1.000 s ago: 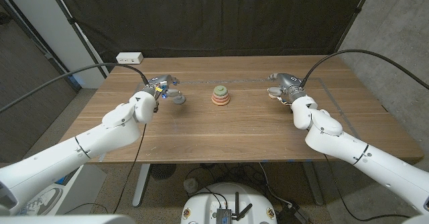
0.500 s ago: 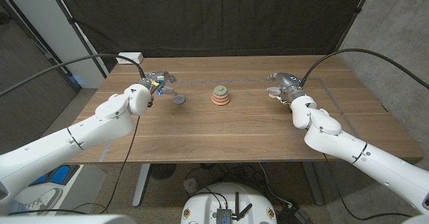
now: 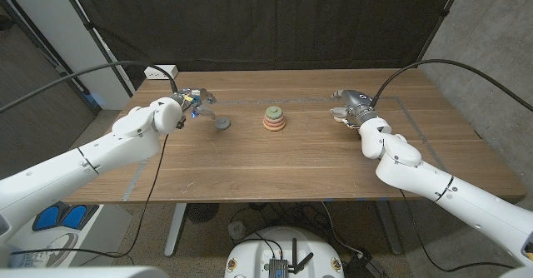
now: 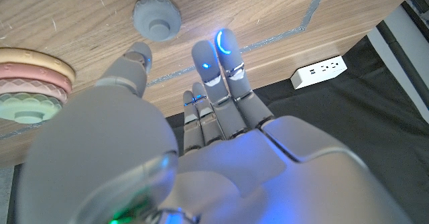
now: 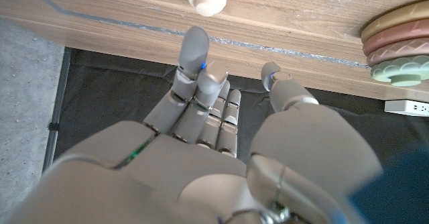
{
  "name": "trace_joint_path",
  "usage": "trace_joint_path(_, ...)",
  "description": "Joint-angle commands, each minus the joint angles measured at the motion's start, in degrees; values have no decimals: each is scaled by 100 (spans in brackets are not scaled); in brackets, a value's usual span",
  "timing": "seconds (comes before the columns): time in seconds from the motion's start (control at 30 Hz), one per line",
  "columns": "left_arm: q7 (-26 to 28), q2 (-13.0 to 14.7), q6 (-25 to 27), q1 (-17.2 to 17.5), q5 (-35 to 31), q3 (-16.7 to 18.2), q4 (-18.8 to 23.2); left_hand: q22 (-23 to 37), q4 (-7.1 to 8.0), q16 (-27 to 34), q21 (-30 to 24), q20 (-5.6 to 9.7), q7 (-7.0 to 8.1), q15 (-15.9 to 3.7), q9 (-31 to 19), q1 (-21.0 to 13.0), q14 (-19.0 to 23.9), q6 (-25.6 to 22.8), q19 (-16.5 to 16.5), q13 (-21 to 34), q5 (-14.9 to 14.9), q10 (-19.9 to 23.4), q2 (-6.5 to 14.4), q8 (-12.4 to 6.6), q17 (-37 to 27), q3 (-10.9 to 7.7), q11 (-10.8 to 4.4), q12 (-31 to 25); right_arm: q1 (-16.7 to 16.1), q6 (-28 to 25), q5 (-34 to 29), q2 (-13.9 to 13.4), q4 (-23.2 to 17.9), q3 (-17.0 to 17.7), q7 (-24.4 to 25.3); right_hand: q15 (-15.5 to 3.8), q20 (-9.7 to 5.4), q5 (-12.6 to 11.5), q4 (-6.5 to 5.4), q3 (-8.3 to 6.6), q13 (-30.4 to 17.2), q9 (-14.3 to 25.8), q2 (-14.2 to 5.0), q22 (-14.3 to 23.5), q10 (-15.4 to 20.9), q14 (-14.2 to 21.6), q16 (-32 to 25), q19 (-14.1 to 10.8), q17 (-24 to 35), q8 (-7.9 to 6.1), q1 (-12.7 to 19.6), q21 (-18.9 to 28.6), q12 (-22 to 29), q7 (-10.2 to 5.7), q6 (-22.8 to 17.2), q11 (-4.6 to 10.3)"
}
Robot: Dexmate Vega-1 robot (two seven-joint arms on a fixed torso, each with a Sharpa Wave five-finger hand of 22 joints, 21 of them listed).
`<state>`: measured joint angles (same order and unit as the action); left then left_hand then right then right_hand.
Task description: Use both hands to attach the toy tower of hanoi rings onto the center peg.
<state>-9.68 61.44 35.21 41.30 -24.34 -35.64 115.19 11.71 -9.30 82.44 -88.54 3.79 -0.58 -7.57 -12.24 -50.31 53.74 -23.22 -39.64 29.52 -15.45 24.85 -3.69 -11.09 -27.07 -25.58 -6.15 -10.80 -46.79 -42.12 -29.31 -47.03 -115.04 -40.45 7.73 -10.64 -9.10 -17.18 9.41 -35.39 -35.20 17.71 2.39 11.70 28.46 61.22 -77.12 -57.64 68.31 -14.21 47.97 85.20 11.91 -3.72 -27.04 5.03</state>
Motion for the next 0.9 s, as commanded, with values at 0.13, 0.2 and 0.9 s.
trace_joint_path(0.13, -394, -115, -519, -309, -483, -224, -535, 1, 14, 35, 20, 797, 7, -490, -7, 50, 67, 58, -20, -16, 31, -87, -66, 8, 5, 74, 26, -8, 65, -80, -23, 20, 7, -73, -69, -198, -345, -22, -1, 49, -19, 34, -67, 12, 49, -3, 29, 19, 19, -36, 7, 36, 22, -16, -22, -4)
trace_joint_path(0.2, -470, -135, -592, -351, -525, -241, -590, -3, 19, 31, 30, 795, 18, -490, -1, 76, 62, 125, -10, -31, 42, -124, -88, 22, 21, 107, 47, -5, 64, -109, -26, 23, -3, -78, -73, -198, -345, -23, -2, 51, -21, 39, -69, 11, 56, -3, 32, 19, 20, -38, 7, 38, 24, -17, -22, 5)
trace_joint_path(0.9, -1020, -610, -1319, -860, -1076, -610, -1424, -21, 13, 125, 39, 805, 33, -488, 29, 120, 189, 235, -115, -141, 93, -222, -152, 2, -20, 223, 134, -10, 61, -354, -96, -11, -161, -142, -142, -198, -345, -37, -6, 81, -33, 102, -92, 11, 72, -1, 73, 26, 30, -64, -2, 60, 22, -18, -27, 9)
